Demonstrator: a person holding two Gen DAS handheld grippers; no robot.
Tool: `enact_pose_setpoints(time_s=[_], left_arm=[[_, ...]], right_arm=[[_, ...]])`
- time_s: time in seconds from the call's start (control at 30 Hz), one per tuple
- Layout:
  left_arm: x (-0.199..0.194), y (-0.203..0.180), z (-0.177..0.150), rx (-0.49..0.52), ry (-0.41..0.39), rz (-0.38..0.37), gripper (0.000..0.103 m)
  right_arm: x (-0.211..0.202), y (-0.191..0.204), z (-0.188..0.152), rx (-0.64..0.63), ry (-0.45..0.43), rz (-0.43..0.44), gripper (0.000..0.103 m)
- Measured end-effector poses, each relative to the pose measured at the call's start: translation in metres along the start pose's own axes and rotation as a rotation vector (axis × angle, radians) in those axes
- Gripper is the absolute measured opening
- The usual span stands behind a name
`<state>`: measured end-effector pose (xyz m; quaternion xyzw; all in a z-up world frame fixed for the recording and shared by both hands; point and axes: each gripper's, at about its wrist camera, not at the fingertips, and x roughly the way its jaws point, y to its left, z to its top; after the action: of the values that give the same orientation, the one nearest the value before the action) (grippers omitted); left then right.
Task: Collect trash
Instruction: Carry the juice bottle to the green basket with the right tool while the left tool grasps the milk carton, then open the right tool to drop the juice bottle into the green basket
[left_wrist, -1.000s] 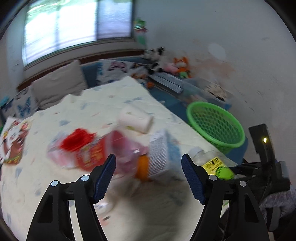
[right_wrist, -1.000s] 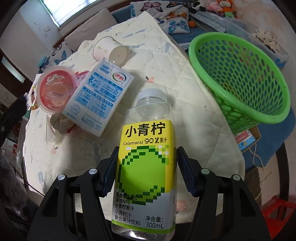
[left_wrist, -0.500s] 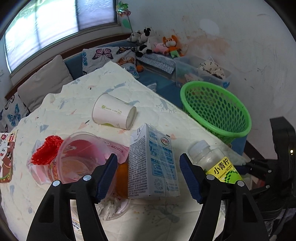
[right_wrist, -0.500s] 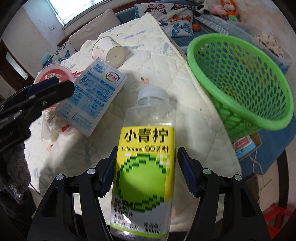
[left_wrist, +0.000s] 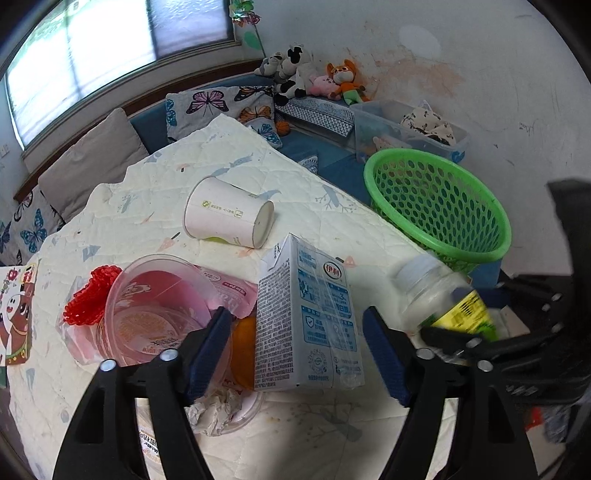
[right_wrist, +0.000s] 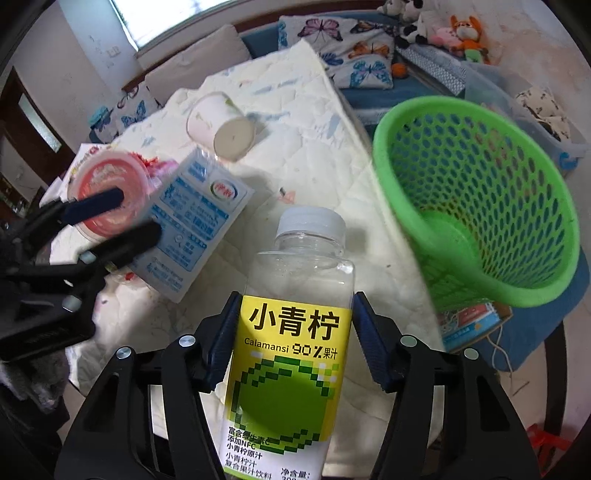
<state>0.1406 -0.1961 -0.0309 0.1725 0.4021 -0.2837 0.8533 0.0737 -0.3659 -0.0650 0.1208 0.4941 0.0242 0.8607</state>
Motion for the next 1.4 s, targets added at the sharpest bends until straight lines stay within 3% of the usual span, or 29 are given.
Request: enact_pose_setpoints(time_s=[0.3, 0.43, 0.7, 0.77, 0.9, 1.13, 1.4], left_arm=[[0.018, -0.019, 0.000, 0.068, 0.026, 0.077, 0.084], [0.027, -0.032, -0.001, 0.135, 0.029, 0.164, 0.087], [0.045, -0.046, -0.003, 0.226, 0.043, 0.295, 0.087], [0.048, -0.047, -0.003, 0.236, 0.047, 0.309, 0.082], [0.049, -0.047, -0.003, 0.222, 0.056, 0.288, 0.071], [0.040, -0.045, 0.002, 0.201, 0.025, 0.266, 0.069], [0.015, -0.028, 0.031, 0.053, -0.024, 0.096, 0.069]], right_arm=[[-0.053, -0.036, 0.018, 0.057, -0.143, -0.011, 0.059], [-0.072, -0.048, 0.030, 0.076, -0.216, -0.032, 0.058], [-0.087, -0.080, 0.054, 0.093, -0.314, -0.132, 0.057], [-0.084, -0.090, 0.057, 0.105, -0.317, -0.161, 0.057], [-0.069, -0.110, 0.062, 0.127, -0.302, -0.201, 0.057], [-0.019, -0.143, 0.061, 0.156, -0.213, -0.250, 0.057], [0.034, -0.175, 0.058, 0.179, -0.101, -0.280, 0.057]])
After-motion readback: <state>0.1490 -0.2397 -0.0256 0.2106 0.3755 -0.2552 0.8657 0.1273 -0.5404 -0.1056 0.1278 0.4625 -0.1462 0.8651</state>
